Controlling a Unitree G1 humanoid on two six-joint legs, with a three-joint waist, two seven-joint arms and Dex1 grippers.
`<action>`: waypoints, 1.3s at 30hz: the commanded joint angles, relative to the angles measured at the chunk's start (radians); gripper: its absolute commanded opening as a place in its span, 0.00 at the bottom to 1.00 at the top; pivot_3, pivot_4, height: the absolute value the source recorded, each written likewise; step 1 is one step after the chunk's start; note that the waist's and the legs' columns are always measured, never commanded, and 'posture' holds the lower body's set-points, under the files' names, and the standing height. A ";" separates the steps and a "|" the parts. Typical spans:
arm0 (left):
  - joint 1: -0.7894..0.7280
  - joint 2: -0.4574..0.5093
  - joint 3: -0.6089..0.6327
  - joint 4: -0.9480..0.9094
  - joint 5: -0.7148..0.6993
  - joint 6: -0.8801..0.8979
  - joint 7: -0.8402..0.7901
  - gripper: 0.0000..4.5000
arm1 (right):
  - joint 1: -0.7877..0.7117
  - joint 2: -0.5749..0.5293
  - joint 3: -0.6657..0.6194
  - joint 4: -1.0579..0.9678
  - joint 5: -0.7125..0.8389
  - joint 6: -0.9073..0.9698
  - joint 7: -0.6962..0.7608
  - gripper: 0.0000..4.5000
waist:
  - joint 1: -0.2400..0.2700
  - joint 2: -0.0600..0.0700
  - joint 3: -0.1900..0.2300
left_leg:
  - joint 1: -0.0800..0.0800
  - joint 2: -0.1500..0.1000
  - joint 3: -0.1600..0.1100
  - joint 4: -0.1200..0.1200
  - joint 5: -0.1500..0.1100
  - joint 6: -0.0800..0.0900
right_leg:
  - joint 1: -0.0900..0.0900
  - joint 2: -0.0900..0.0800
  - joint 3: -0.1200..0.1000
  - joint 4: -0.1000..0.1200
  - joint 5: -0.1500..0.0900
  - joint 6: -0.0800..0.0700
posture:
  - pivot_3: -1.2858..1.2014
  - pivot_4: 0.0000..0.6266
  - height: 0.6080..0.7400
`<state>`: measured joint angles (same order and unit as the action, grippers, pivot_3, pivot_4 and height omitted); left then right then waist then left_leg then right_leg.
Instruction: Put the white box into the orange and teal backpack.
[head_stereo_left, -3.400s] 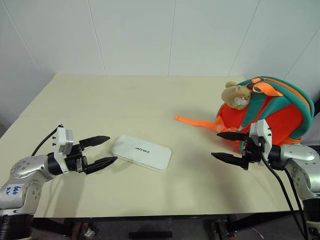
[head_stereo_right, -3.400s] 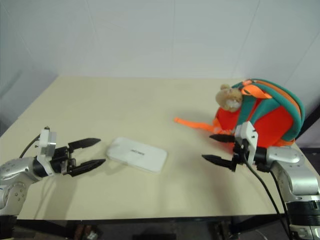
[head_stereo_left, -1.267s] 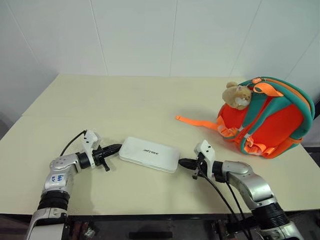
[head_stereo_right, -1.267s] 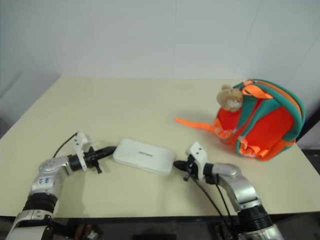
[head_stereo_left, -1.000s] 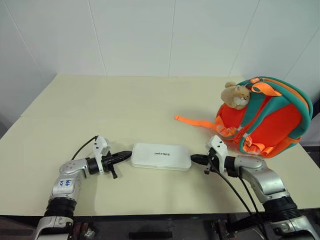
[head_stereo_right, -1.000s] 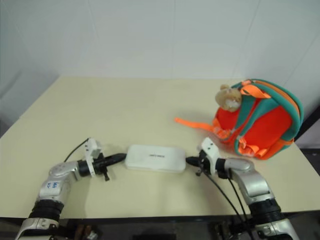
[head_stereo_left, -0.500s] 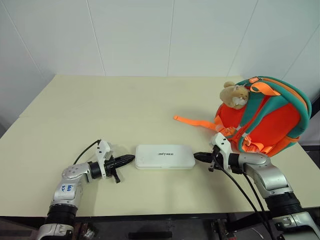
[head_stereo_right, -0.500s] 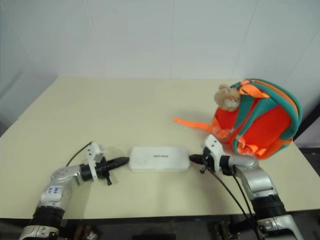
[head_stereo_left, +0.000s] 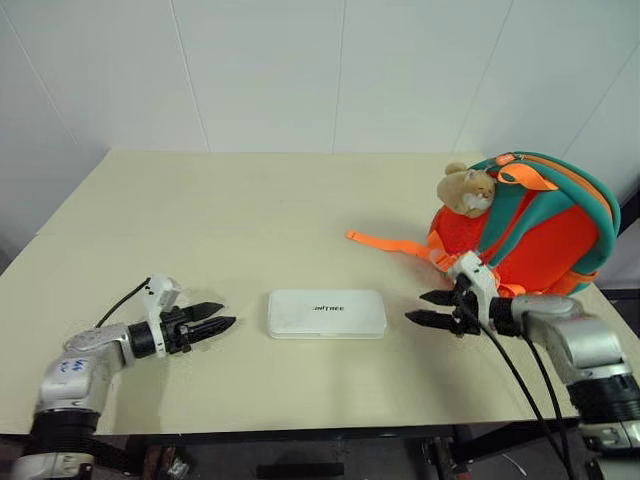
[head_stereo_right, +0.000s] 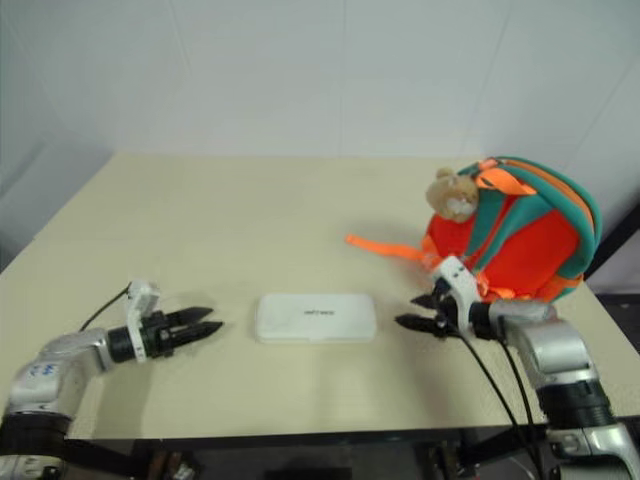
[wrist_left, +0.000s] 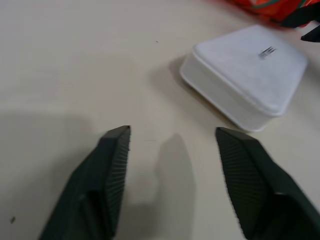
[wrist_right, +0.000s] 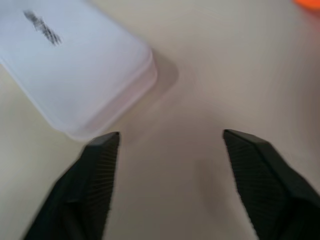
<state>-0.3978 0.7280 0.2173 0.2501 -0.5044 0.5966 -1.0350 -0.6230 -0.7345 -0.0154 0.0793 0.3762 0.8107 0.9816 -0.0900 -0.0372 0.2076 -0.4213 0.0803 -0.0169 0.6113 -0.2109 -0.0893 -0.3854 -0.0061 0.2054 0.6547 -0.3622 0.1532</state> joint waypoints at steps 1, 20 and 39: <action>-0.093 0.042 -0.005 0.007 -0.076 0.198 -0.033 0.93 | -0.082 -0.002 -0.050 -0.008 0.071 0.161 -0.030 1.00 | 0.004 0.000 0.000 | 0.000 0.000 0.000 0.000 0.000 0.000 | 0.000 0.000 0.000 0.000 0.000 0.000 | 0.52 0.24 1.00; -0.341 -0.162 -0.099 0.219 -0.094 0.612 0.076 0.99 | -0.176 0.095 -0.031 -0.029 0.223 0.551 -0.130 1.00 | 0.009 0.000 0.000 | -0.006 0.000 0.000 -0.001 -0.001 -0.001 | -0.006 0.000 -0.001 0.002 -0.002 -0.001 | 0.52 0.24 1.00; -0.393 -0.274 -0.088 0.274 -0.128 0.710 0.085 0.99 | -0.164 0.210 -0.030 -0.061 0.264 0.562 -0.216 1.00 | 0.010 0.000 0.000 | -0.005 -0.001 0.000 -0.001 -0.001 -0.001 | -0.005 -0.001 -0.001 0.001 -0.002 -0.001 | 0.52 0.24 1.00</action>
<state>-0.7890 0.4732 0.1426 0.5014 -0.6191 1.2707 -0.9522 -0.7767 -0.5327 -0.0309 0.0476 0.6180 1.3899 0.7686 -0.0799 -0.0370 0.2074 -0.4266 0.0794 -0.0173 0.6104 -0.2118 -0.0905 -0.3909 -0.0069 0.2048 0.6562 -0.3641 0.1526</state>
